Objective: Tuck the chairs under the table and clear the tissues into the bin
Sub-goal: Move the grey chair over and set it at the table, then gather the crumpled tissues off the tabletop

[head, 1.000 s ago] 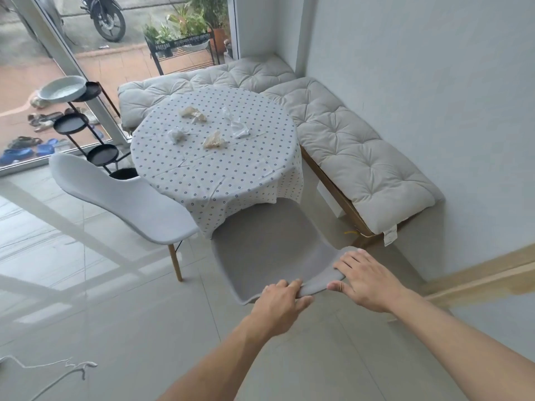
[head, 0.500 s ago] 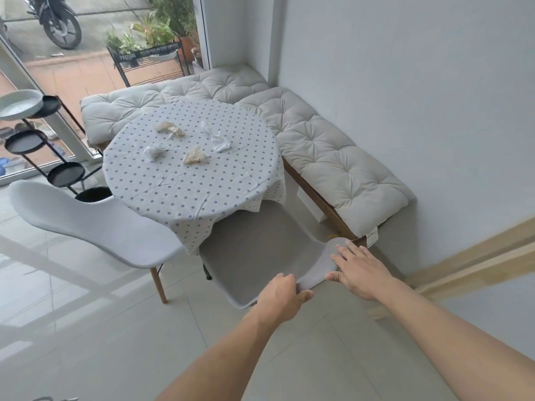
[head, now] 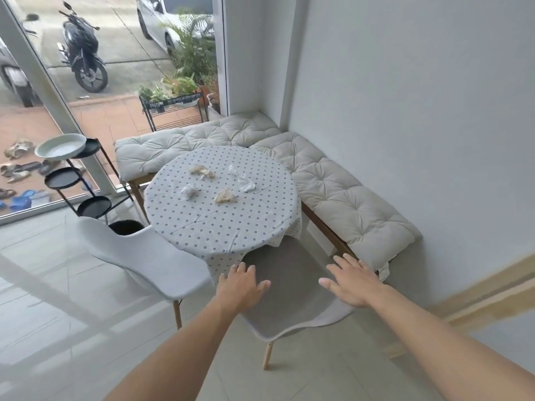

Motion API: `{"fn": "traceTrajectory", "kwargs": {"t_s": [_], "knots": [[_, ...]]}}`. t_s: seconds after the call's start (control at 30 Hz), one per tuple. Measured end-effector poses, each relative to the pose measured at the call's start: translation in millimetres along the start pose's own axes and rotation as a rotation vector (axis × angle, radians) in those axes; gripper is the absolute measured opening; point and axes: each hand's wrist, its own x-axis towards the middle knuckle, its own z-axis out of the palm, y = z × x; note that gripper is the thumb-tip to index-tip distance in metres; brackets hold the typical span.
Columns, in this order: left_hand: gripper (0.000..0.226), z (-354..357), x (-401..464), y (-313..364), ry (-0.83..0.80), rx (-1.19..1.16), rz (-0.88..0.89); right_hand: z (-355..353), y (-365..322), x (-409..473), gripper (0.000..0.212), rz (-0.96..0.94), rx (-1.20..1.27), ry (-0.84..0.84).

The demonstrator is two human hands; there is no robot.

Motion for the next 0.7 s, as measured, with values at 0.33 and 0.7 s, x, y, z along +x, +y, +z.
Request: {"fn": "traceTrajectory", "kwargs": {"t_s": [0.33,0.7], "knots": [[0.084,-97,5,-83,0.083,0.057,-0.063,-82,-92,42,0.074,-0.094,0.018,0.131],[0.086,-160,62,-166,0.136,0.069,-0.175,-144,-151,165,0.075,-0.221,0.024,0.143]]}}
